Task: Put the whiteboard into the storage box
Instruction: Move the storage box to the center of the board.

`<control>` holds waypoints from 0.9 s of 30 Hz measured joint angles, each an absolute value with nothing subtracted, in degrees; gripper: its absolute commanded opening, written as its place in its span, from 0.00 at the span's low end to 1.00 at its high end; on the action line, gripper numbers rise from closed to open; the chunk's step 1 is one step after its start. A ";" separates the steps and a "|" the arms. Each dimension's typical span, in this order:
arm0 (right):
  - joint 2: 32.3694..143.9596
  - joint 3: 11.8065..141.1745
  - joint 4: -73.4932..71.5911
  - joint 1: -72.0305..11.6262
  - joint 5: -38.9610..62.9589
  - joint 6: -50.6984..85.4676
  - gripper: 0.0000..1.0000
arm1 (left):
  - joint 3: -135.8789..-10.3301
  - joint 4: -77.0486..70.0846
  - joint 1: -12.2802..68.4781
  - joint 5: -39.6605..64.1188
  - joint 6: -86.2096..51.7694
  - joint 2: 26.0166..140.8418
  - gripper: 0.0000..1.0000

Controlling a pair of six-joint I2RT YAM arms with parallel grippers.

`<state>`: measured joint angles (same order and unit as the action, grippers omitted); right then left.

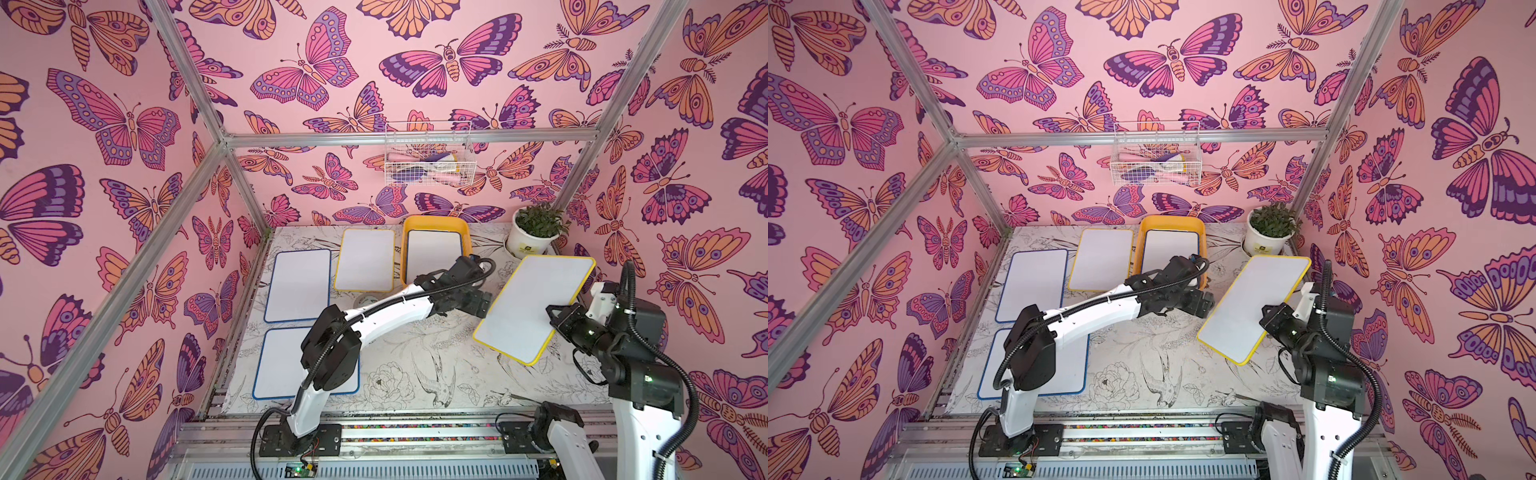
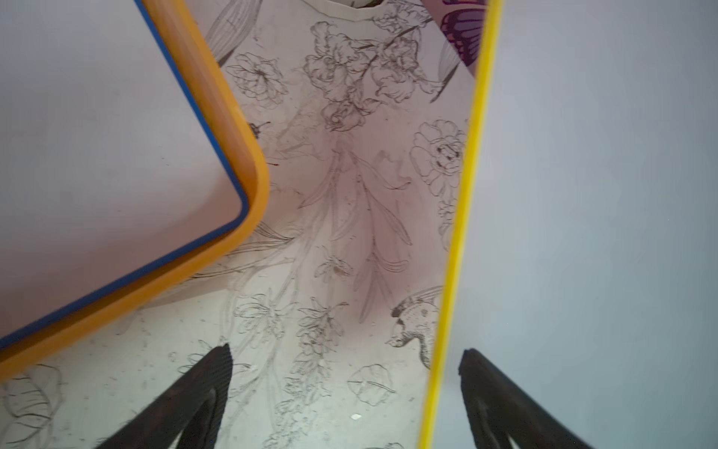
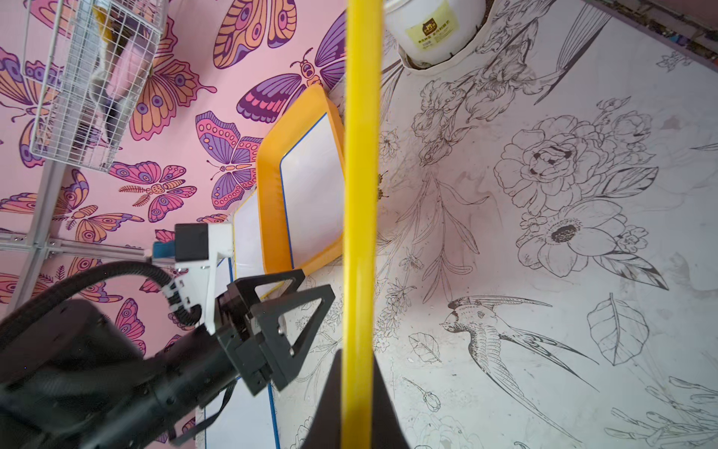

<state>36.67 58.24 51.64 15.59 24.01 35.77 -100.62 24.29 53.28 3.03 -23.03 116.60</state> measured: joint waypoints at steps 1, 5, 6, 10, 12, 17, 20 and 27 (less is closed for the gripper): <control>36.71 58.24 51.64 15.59 24.36 35.57 0.00 | -100.60 24.34 51.64 3.57 -22.35 116.84 0.94; 36.75 58.24 51.64 15.59 25.63 34.44 0.00 | -101.25 24.29 45.50 5.23 -20.97 119.00 0.94; 36.75 58.24 51.64 15.59 25.93 34.17 0.00 | -101.89 24.36 44.18 5.56 -20.80 120.09 0.94; 36.75 57.82 51.40 15.59 27.20 33.87 0.00 | -106.87 26.55 42.24 6.57 -20.38 126.39 0.93; 36.84 57.43 51.27 15.59 27.77 33.80 0.00 | -110.06 28.32 42.44 7.16 -20.40 129.80 0.93; 37.41 56.90 51.24 15.59 28.23 33.12 0.00 | -115.31 32.08 42.87 8.21 -21.96 134.17 0.92; 37.43 56.49 51.18 15.59 28.18 32.95 0.00 | -117.60 36.16 42.87 9.67 -23.40 134.30 0.91; 38.22 56.34 50.70 15.59 28.18 32.84 0.00 | -120.68 41.15 43.24 14.52 -24.75 135.15 0.91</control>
<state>38.22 56.34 50.70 15.59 28.18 32.84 -120.68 41.15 43.24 14.52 -24.75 135.15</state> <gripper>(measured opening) 0.086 0.909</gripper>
